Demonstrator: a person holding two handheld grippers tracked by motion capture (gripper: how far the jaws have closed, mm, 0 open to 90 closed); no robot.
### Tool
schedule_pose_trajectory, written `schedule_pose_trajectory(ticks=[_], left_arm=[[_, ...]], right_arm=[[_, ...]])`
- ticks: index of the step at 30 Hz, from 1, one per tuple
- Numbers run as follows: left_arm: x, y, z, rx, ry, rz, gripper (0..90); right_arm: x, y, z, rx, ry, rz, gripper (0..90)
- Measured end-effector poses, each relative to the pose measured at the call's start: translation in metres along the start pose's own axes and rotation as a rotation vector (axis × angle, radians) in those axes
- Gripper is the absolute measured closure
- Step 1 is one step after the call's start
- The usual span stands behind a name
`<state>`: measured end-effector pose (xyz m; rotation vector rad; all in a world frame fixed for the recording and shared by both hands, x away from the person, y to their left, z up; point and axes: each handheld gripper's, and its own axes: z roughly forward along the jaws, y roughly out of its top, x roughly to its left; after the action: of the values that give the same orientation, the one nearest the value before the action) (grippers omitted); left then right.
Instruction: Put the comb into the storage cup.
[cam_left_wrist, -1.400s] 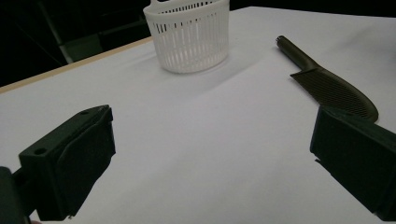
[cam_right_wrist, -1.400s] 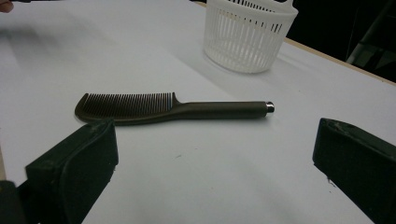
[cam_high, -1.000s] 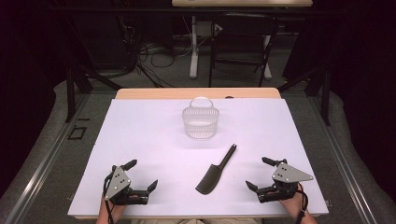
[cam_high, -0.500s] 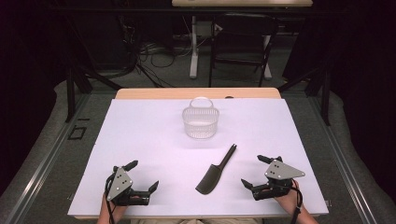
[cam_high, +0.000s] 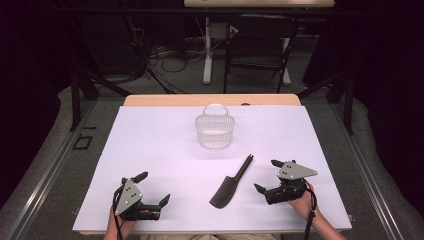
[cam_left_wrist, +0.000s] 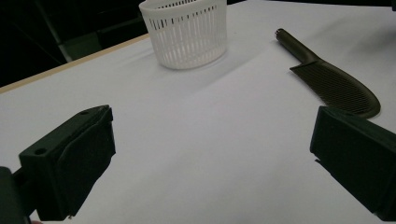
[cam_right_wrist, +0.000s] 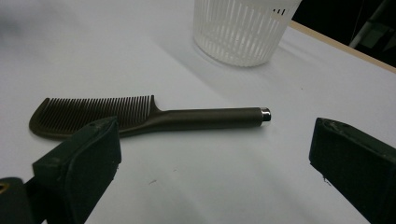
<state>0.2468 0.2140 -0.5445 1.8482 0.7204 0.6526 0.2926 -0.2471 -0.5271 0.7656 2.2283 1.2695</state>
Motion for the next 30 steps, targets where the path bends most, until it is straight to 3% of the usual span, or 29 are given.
schedule_pose_trajectory(ticks=[16, 30], left_arm=[[0.0, 0.0, 0.0, -0.003, 0.003, 0.001, 0.1], [0.001, 0.0, 0.0, 0.002, 0.003, -0.006, 0.0]], right_arm=[[-0.012, 0.013, 0.022, 0.022, -0.001, -0.005, 2.1], [-0.019, 0.027, 0.053, 0.029, 0.02, -0.012, 2.1]])
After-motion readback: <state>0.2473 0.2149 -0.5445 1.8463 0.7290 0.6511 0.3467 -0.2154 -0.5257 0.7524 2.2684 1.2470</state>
